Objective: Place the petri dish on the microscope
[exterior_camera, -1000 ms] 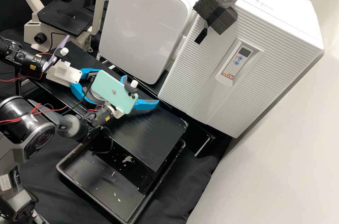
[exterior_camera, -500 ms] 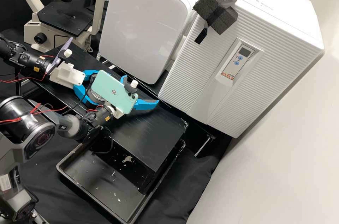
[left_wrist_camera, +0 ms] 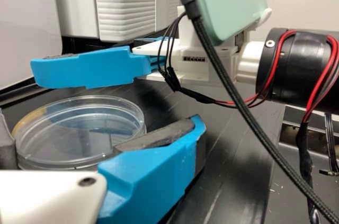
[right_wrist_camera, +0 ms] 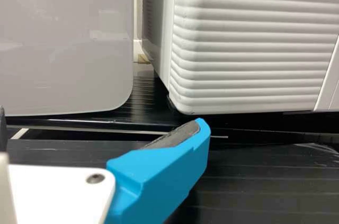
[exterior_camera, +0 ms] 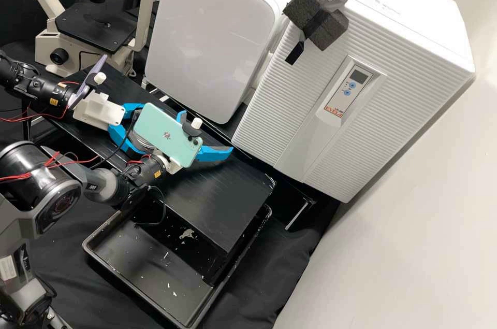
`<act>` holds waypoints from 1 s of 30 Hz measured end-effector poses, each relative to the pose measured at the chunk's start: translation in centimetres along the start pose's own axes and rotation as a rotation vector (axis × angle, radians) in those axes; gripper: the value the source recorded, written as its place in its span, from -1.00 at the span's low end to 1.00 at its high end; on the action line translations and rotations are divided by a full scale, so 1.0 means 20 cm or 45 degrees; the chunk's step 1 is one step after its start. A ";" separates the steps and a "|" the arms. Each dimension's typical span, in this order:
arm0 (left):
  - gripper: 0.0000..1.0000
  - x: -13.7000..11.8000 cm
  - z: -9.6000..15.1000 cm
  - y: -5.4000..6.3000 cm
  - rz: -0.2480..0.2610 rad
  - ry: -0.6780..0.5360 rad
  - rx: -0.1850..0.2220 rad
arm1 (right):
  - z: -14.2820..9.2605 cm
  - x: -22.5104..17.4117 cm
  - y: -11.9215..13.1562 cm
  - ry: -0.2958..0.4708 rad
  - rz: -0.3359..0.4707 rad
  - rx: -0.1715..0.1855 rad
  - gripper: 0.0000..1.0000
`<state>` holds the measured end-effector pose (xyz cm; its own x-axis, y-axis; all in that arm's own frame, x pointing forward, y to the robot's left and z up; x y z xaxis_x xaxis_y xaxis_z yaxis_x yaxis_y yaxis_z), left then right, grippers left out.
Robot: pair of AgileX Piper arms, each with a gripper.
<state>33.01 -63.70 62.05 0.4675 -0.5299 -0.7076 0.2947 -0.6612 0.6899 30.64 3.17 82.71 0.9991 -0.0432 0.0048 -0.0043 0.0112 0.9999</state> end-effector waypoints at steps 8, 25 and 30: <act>-1.00 0.00 0.00 0.00 0.006 0.006 -0.009 | 0.00 0.00 0.00 0.000 0.000 0.000 1.00; -1.00 0.00 0.00 0.00 0.004 0.009 -0.012 | 0.00 0.00 0.00 0.000 0.000 0.000 1.00; -1.00 -0.01 -0.01 -0.02 0.002 0.030 -0.028 | 0.00 0.00 0.00 0.000 0.000 0.000 1.00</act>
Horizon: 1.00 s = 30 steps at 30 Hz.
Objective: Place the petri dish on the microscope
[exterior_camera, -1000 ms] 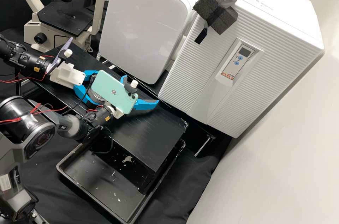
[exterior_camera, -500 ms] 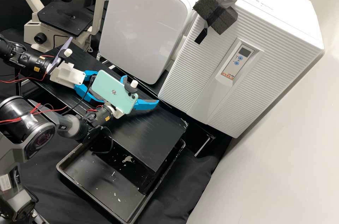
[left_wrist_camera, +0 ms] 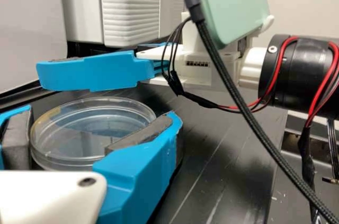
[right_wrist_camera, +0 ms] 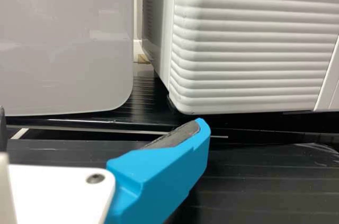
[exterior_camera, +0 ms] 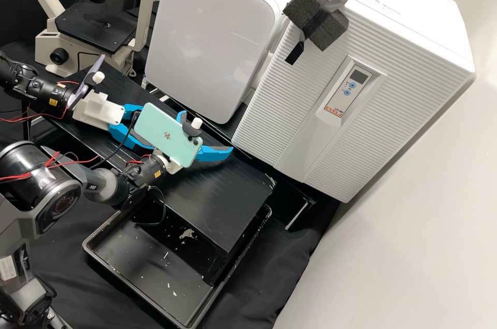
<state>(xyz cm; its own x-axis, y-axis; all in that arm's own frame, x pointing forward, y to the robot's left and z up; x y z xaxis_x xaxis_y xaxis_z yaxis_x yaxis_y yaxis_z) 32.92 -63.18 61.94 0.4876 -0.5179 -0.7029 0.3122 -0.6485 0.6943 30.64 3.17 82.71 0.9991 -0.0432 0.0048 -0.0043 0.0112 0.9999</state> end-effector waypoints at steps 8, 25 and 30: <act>-1.00 -0.11 -0.04 0.02 0.017 0.077 0.001 | 0.00 0.00 0.00 0.000 0.000 0.000 1.00; -1.00 -0.59 -0.15 0.34 0.389 0.292 -0.054 | 0.00 0.00 0.00 0.000 0.000 0.000 1.00; -1.00 -0.69 -0.24 0.35 0.436 0.371 -0.062 | 0.00 0.00 0.00 0.000 0.000 0.000 1.00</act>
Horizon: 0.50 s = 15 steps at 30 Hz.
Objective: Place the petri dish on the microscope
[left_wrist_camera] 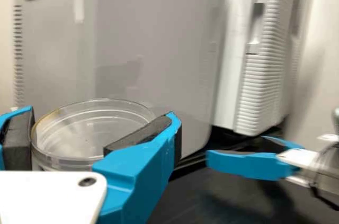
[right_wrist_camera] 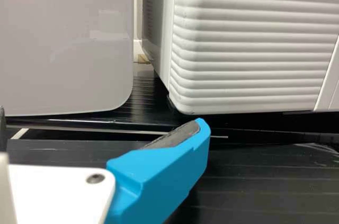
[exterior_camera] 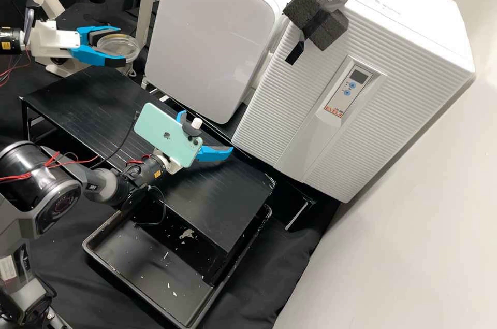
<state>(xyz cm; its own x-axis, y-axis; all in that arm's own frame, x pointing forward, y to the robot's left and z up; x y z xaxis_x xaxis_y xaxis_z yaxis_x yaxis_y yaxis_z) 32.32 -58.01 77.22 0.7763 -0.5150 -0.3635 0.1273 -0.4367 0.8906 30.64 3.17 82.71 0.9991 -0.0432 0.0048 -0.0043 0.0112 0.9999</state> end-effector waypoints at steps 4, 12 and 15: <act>-1.00 -0.02 -0.08 0.02 0.019 0.075 -0.013 | 0.00 0.00 0.00 0.000 0.000 0.000 1.00; -1.00 -0.06 -0.28 -0.02 0.018 0.241 -0.048 | 0.00 0.00 0.00 0.000 0.000 0.000 1.00; -1.00 -0.08 -0.35 -0.02 0.012 0.310 -0.046 | 0.00 0.00 0.00 0.000 0.000 0.000 1.00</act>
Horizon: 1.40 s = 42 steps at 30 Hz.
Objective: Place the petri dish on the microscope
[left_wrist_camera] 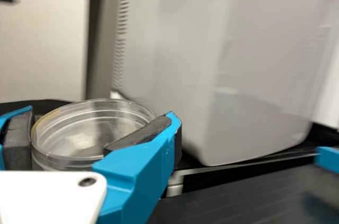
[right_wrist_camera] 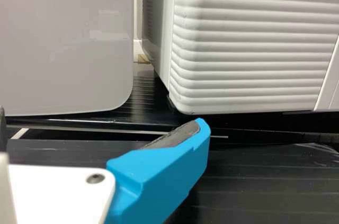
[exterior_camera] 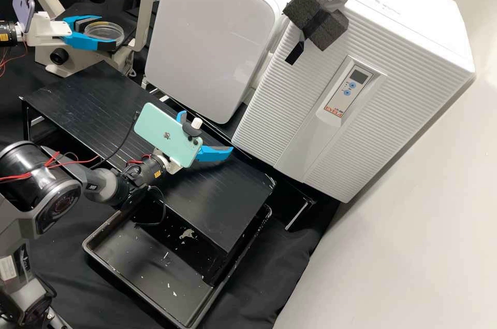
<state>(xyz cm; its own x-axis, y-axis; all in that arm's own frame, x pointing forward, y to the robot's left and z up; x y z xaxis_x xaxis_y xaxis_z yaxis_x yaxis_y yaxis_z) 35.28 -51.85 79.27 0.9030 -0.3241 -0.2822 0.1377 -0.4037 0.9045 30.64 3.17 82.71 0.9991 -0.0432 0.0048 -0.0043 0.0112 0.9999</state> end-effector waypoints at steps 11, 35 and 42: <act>-1.00 -0.01 -0.25 0.03 0.005 0.236 0.088 | 0.00 0.00 0.00 0.000 0.000 0.000 1.00; -1.00 0.21 -0.36 0.03 -0.003 0.346 0.091 | 0.00 0.00 0.00 0.000 0.000 0.000 1.00; 1.00 0.21 -0.36 0.02 -0.014 0.345 0.110 | 0.00 0.00 0.00 0.000 0.000 0.000 1.00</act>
<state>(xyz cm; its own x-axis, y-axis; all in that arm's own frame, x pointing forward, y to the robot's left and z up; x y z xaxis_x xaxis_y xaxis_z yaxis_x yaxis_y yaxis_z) 42.06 -47.27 80.76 0.9792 -0.0835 -0.1851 0.1231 -0.4812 0.8679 30.64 3.17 82.71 0.9991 -0.0432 0.0048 -0.0043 0.0112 0.9999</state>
